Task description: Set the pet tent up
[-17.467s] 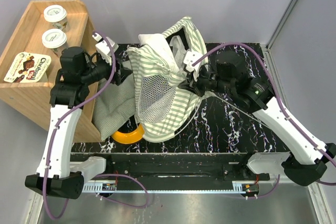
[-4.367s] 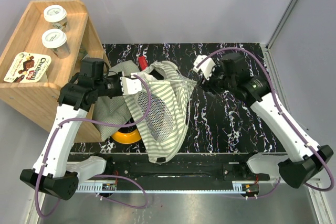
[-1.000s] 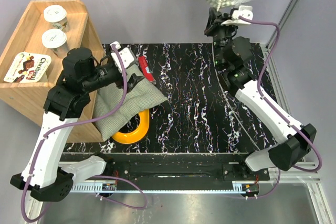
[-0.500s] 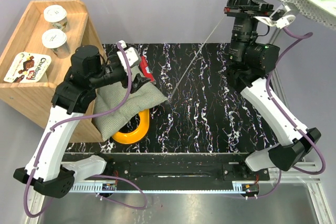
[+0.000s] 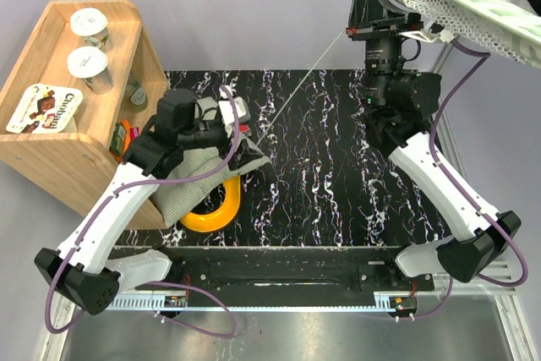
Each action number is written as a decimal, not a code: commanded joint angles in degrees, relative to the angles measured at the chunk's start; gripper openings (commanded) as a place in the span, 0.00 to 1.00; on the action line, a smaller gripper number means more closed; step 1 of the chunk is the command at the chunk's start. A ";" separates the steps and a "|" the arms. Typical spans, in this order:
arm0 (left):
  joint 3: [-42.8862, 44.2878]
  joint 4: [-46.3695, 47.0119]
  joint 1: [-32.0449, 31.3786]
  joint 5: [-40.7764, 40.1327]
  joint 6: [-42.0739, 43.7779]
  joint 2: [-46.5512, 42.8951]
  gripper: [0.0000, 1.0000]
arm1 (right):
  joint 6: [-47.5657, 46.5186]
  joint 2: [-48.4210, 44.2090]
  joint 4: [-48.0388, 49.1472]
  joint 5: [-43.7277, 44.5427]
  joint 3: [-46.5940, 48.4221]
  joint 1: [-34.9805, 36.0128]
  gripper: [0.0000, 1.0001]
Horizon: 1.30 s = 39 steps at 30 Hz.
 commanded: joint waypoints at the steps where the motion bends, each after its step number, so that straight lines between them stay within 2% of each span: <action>1: -1.31 5.00 -1.65 -1.91 1.83 -0.68 0.99 | 4.06 -0.78 -1.53 -4.23 1.40 0.06 0.00; 4: -4.29 7.00 -1.65 -5.88 5.18 -0.24 0.99 | 6.69 -1.57 -2.15 -4.15 0.96 0.06 0.00; 9: -9.04 9.91 -1.73 -2.11 5.79 1.43 0.98 | 9.24 -2.10 -3.99 -5.72 0.96 0.06 0.00; 12: -10.10 9.04 -1.73 -0.45 7.64 2.13 0.87 | 9.33 -2.54 -4.96 -5.90 0.96 0.06 0.00; 14: -10.28 7.55 -1.73 1.31 8.08 2.66 0.67 | 9.07 -2.89 -5.48 -6.60 0.52 -0.12 0.00; 17: -10.45 5.00 -1.73 4.30 8.08 2.75 0.33 | 8.90 -3.33 -6.10 -8.27 -0.44 -0.12 0.00; 19: -10.63 3.94 -1.73 6.32 7.13 1.79 0.01 | 7.76 -3.33 -8.29 -10.11 -0.53 -0.21 0.00; 23: -10.89 4.90 -1.73 9.05 -0.06 -1.11 0.00 | 5.38 -2.36 -14.88 -13.46 -0.62 -0.29 0.00; 26: -8.88 5.61 -1.73 5.39 -9.03 -1.56 0.00 | 5.03 -1.22 -19.45 -12.06 -2.90 -0.21 0.24; 30: -7.82 5.08 -1.65 -2.71 -15.29 -2.26 0.00 | 5.12 -1.13 -23.06 -7.85 -7.29 -0.21 0.45; 34: -6.85 3.33 -1.38 -4.30 -18.10 -2.44 0.00 | 5.21 -2.97 -29.38 -6.34 -10.81 -0.12 0.57; 39: -2.46 0.51 -0.24 -11.58 -12.67 -1.74 0.00 | 4.33 -7.45 -35.72 -15.28 -18.62 -0.21 0.73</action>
